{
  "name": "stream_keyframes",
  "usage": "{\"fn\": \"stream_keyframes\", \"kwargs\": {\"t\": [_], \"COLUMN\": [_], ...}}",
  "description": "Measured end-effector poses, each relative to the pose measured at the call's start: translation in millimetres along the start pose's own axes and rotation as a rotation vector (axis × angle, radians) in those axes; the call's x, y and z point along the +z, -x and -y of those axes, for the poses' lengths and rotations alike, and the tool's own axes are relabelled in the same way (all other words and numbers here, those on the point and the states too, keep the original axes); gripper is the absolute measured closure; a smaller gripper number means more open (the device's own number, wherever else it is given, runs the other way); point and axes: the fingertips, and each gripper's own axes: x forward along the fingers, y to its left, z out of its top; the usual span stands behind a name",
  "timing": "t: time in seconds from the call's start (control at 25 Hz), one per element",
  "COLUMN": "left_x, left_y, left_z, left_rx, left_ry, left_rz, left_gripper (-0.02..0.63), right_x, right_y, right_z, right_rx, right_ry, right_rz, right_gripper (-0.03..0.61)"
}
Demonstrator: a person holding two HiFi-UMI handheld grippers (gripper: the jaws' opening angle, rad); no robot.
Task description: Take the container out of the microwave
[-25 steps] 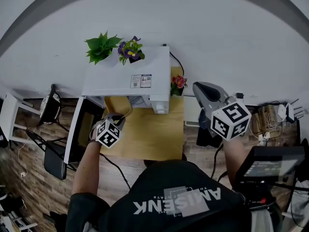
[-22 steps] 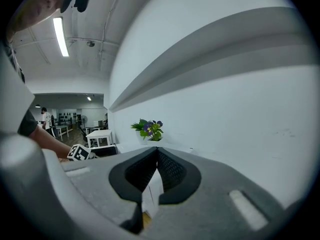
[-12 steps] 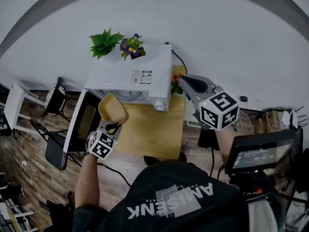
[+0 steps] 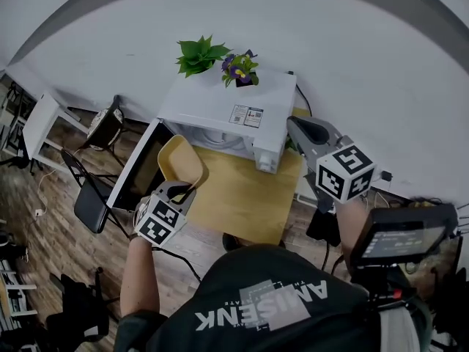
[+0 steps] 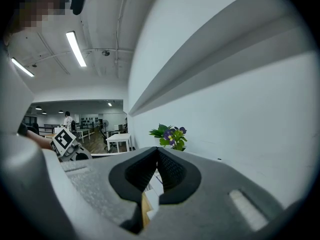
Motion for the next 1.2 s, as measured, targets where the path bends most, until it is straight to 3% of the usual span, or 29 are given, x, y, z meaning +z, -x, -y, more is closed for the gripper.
{"fn": "stream_keyframes", "kwargs": {"t": [0.2,0.4,0.64,1.2], "left_x": [12,19,26,30], "left_y": [23,44,55,53], "left_z": [2,-8,-19,-31], "left_rx": [-0.013,-0.015,0.038,0.023], "left_ry": [0.02,0.096,0.088,0.051], "left_rz": [0.033,0.081,0.107,0.113], "left_gripper": [0.595,0.595,0.597,0.597], "right_x": [6,14,15,17], "right_y": [-7,-9,-14,-20], "right_z": [-12,-26,-35,-32], "right_rx": [0.025,0.045,0.043,-0.004], "right_ry": [0.001,-0.003,0.01,0.04], "right_rz": [0.009,0.032,0.026,0.003], "right_gripper": [0.574,0.574,0.574,0.574]}}
